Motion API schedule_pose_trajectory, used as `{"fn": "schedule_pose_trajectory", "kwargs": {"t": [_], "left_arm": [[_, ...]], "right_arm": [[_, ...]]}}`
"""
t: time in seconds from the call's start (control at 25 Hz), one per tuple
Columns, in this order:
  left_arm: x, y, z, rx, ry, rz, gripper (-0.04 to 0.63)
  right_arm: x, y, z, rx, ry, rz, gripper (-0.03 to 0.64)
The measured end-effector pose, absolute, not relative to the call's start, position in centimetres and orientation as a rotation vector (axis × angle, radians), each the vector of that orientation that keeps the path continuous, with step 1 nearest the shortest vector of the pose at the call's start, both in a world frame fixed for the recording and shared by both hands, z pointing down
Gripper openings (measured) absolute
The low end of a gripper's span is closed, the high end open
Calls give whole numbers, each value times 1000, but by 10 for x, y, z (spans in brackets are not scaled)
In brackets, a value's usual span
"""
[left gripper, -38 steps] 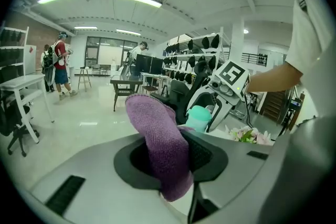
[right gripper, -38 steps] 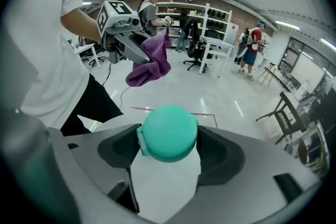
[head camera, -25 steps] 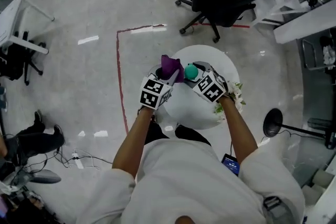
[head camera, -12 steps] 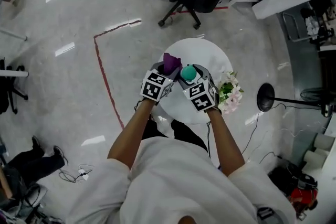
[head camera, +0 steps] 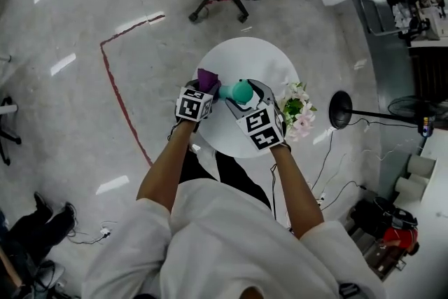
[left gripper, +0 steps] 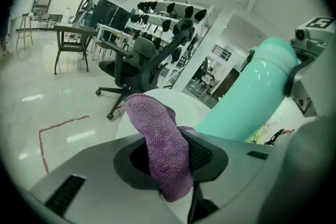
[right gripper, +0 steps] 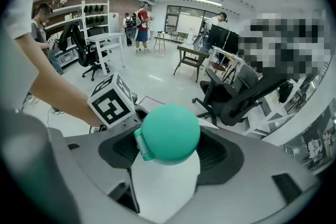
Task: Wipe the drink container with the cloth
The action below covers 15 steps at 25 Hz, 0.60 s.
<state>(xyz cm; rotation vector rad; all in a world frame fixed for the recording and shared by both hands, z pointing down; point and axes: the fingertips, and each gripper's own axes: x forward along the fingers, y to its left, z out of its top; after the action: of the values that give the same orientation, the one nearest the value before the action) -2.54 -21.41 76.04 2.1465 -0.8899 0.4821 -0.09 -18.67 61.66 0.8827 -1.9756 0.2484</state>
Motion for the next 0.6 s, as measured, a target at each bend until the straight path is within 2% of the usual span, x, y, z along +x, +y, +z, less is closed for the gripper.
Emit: {"fn": "schedule_pose_trajectory", "kwargs": {"t": [0.32, 0.6], "left_arm": [[-22, -211, 773, 2131, -937, 509, 123], [-56, -186, 735, 2053, -1135, 502, 123]], "right_arm": [[8, -179, 617, 743, -2028, 173, 330], [27, -169, 589, 449, -2173, 54, 373]]}}
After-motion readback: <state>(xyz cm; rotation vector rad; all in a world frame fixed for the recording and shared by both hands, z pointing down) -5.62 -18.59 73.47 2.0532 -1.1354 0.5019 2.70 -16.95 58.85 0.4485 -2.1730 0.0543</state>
